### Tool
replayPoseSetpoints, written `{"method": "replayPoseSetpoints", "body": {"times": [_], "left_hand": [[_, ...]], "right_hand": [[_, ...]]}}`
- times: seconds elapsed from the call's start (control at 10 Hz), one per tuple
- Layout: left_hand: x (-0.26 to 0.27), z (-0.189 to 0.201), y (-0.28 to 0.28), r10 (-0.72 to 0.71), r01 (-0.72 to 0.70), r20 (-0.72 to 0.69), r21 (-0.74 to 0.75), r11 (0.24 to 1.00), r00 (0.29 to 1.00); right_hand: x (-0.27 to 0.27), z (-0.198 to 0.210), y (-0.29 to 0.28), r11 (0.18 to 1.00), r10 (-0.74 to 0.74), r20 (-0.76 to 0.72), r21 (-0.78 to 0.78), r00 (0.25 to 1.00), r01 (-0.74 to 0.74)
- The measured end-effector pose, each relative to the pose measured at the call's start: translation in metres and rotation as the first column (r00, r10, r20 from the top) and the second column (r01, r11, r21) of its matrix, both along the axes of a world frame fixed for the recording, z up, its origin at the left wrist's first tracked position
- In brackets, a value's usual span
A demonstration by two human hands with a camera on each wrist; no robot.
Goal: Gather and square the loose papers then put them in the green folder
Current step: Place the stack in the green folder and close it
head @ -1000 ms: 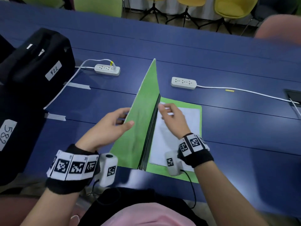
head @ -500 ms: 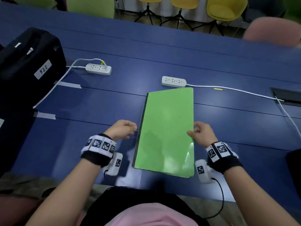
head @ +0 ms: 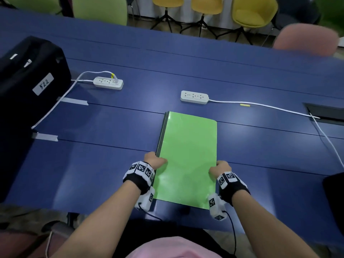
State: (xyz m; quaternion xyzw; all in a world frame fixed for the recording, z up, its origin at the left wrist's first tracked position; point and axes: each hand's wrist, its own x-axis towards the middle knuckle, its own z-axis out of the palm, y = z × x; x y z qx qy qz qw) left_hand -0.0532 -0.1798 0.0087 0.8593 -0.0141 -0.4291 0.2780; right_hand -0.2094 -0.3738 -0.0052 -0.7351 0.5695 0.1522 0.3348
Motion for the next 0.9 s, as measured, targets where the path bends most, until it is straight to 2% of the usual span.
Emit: {"method": "replayPoseSetpoints", "body": {"times": [0.3,0.5,0.8,0.9], "left_hand": [[0.04,-0.005,0.033,0.136,-0.135,0.01,-0.042,0.99,0.991],[0.069,-0.008,0.071,0.198,-0.198,0.094,-0.016,0.98,0.976],[0.077,-0.017,0.098,0.183,-0.176,0.109,-0.066,0.982,0.977],[0.083,-0.023,0.117,0.171,-0.171,0.06,-0.003,0.985,0.983]], "right_hand": [[0.044,-0.003,0.032,0.999,0.03,0.069,0.015,0.997,-0.031],[0.079,-0.003,0.072,0.995,0.085,0.117,0.048,0.989,-0.091],[0.078,-0.003,0.089,0.998,0.037,0.168,0.04,0.985,-0.045],[0.073,0.007,0.083,0.998,-0.054,0.274,0.034,0.96,0.047]]}}
